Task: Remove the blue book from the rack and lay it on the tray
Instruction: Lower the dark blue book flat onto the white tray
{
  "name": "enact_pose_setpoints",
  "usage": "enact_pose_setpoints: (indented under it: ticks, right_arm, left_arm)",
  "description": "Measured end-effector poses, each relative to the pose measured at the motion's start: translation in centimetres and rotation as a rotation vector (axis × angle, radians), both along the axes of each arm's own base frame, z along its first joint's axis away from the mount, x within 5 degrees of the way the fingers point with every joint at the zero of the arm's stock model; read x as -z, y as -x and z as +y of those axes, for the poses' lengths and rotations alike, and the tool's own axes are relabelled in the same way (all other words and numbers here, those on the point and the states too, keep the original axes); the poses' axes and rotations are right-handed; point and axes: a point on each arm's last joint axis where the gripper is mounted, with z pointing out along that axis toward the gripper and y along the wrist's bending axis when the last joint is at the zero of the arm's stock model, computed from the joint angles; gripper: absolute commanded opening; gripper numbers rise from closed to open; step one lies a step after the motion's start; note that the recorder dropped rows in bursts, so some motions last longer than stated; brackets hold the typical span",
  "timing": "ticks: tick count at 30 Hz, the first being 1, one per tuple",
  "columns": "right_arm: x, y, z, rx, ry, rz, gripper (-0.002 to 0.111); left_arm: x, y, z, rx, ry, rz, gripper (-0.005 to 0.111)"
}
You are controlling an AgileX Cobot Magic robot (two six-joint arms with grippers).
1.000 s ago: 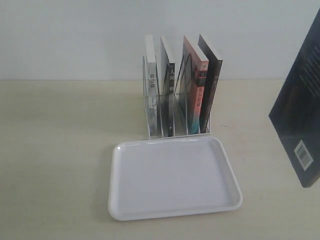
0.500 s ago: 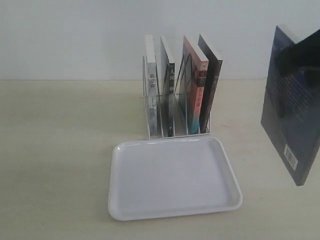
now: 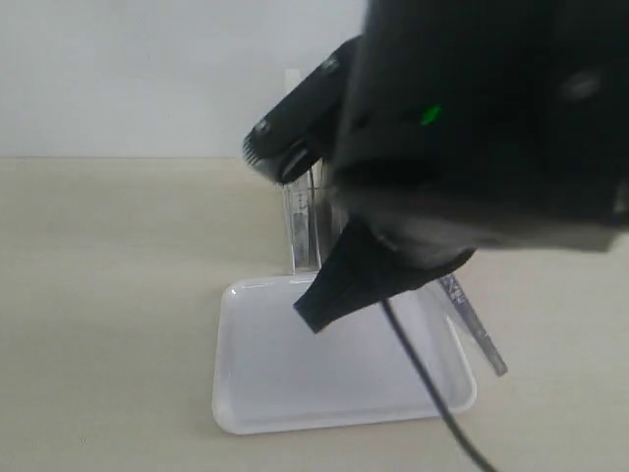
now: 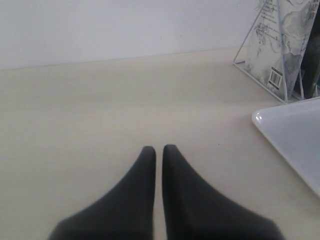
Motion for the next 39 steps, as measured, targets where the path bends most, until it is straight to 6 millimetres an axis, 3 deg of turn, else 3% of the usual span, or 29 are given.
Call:
enact_pose_setpoints:
  ticks: [4, 16, 22, 39]
  right_arm:
    - [2.0, -0.8, 2.1, -0.002, 0.054, 0.024, 0.0]
    - [3.2, -2.8, 6.6, -0.058, 0.088, 0.034, 0.0]
    - [4.8, -3.1, 7.4, -0.072, 0.134, 0.053, 0.0]
    - [6.7, -2.7, 8.1, -0.043, 0.135, 0.147, 0.0]
  left_arm:
    - [0.0, 0.0, 0.0, 0.0, 0.0, 0.0, 0.005]
    - [0.0, 0.0, 0.0, 0.0, 0.0, 0.0, 0.005]
    - [0.0, 0.0, 0.0, 0.0, 0.0, 0.0, 0.005]
    - [0.0, 0.0, 0.0, 0.0, 0.0, 0.0, 0.005]
